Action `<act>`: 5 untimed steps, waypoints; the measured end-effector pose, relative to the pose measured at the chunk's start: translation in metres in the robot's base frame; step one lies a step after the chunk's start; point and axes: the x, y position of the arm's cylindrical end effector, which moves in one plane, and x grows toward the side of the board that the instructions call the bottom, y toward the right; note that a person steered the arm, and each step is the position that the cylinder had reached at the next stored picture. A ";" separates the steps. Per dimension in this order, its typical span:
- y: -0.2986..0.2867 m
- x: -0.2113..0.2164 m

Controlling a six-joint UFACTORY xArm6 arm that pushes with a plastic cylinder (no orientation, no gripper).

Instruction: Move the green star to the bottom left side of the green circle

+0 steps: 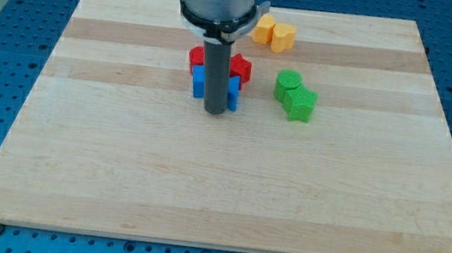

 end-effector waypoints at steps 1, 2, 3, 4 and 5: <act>0.006 0.028; 0.034 0.032; 0.074 0.025; 0.110 0.025; 0.119 0.025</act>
